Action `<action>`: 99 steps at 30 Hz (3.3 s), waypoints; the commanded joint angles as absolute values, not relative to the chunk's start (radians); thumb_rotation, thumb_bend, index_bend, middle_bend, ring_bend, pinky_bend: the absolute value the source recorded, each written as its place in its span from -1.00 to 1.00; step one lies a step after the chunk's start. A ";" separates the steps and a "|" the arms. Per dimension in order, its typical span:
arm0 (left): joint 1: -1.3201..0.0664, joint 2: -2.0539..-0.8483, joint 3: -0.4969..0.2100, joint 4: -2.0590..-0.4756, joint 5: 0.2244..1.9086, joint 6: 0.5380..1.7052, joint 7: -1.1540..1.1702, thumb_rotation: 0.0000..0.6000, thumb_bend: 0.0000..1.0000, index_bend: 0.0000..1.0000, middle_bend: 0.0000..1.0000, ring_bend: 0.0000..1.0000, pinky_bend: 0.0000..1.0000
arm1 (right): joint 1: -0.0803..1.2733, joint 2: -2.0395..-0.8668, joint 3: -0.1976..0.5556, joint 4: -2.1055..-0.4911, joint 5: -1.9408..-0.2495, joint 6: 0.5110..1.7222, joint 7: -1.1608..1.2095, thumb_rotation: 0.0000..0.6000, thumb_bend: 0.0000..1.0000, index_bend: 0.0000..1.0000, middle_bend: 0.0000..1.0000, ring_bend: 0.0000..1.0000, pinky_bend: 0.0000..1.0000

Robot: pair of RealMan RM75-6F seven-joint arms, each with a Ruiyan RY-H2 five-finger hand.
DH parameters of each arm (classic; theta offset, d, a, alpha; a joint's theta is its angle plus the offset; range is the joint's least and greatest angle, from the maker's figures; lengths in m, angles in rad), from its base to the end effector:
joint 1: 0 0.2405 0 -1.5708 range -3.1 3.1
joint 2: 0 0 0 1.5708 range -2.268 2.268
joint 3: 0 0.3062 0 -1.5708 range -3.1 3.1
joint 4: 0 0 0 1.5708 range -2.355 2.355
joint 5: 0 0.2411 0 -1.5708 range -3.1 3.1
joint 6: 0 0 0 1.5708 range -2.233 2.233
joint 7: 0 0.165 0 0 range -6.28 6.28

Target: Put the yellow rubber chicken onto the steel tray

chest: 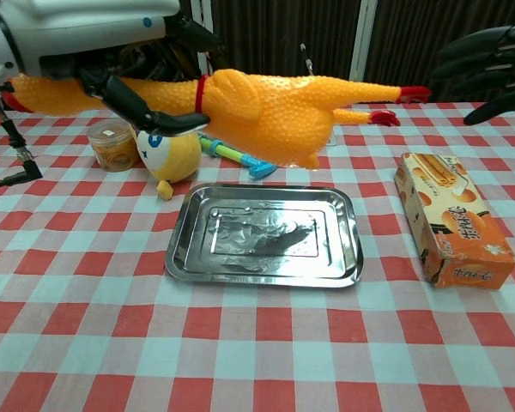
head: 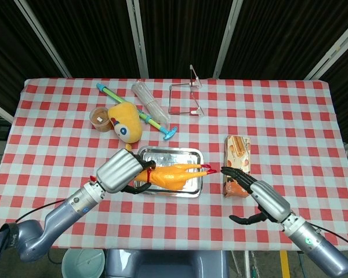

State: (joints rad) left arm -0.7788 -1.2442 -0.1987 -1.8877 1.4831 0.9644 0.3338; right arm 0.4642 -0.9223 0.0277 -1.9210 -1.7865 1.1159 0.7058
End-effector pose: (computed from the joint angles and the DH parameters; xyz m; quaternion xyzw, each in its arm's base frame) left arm -0.0720 0.3464 0.0350 -0.8140 -0.2007 -0.4576 0.2962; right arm -0.2030 -0.2723 0.1197 0.6528 -0.5498 0.4932 0.1681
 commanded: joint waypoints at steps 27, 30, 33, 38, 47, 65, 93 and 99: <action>-1.016 -1.405 -0.265 -1.975 0.976 0.892 0.595 1.00 0.55 0.24 0.46 0.34 0.57 | 0.593 -1.134 0.107 -1.868 -1.493 0.966 0.597 1.00 -0.48 -1.00 -0.97 -1.00 -0.89; -1.016 -1.399 -0.254 -1.980 0.973 0.907 0.598 1.00 0.55 0.24 0.46 0.34 0.57 | 0.584 -1.137 0.114 -1.847 -1.473 0.983 0.590 1.00 -0.48 -1.00 -0.98 -1.00 -0.91; -1.018 -1.393 -0.241 -1.979 0.975 0.920 0.602 1.00 0.55 0.24 0.46 0.34 0.57 | 0.573 -1.141 0.114 -1.824 -1.468 1.002 0.578 1.00 -0.48 -1.00 -0.99 -1.00 -0.94; -1.018 -1.389 -0.233 -1.981 0.981 0.943 0.597 1.00 0.55 0.24 0.46 0.34 0.57 | 0.559 -1.139 0.117 -1.805 -1.469 1.030 0.584 1.00 -0.48 -1.00 -1.00 -1.00 -0.97; -1.037 -1.403 -0.234 -1.973 0.985 0.958 0.594 1.00 0.55 0.24 0.46 0.34 0.57 | 0.554 -1.131 0.102 -1.796 -1.500 1.036 0.556 1.00 -0.82 -1.00 -1.00 -1.00 -0.98; -1.075 -1.421 -0.234 -1.971 0.946 0.978 0.601 1.00 0.55 0.24 0.46 0.35 0.57 | 0.552 -1.168 0.103 -1.774 -1.460 1.025 0.515 1.00 -0.85 -1.00 -1.00 -1.00 -0.98; -1.107 -1.445 -0.212 -1.953 0.921 0.998 0.610 1.00 0.54 0.24 0.46 0.34 0.57 | 0.569 -1.203 0.114 -1.769 -1.415 0.977 0.487 1.00 0.45 -0.05 -0.17 -0.25 -0.15; -1.112 -1.458 -0.206 -1.938 0.922 1.005 0.617 1.00 0.54 0.24 0.46 0.35 0.57 | 0.566 -1.209 0.116 -1.767 -1.420 0.986 0.483 1.00 0.97 0.23 0.04 -0.02 0.07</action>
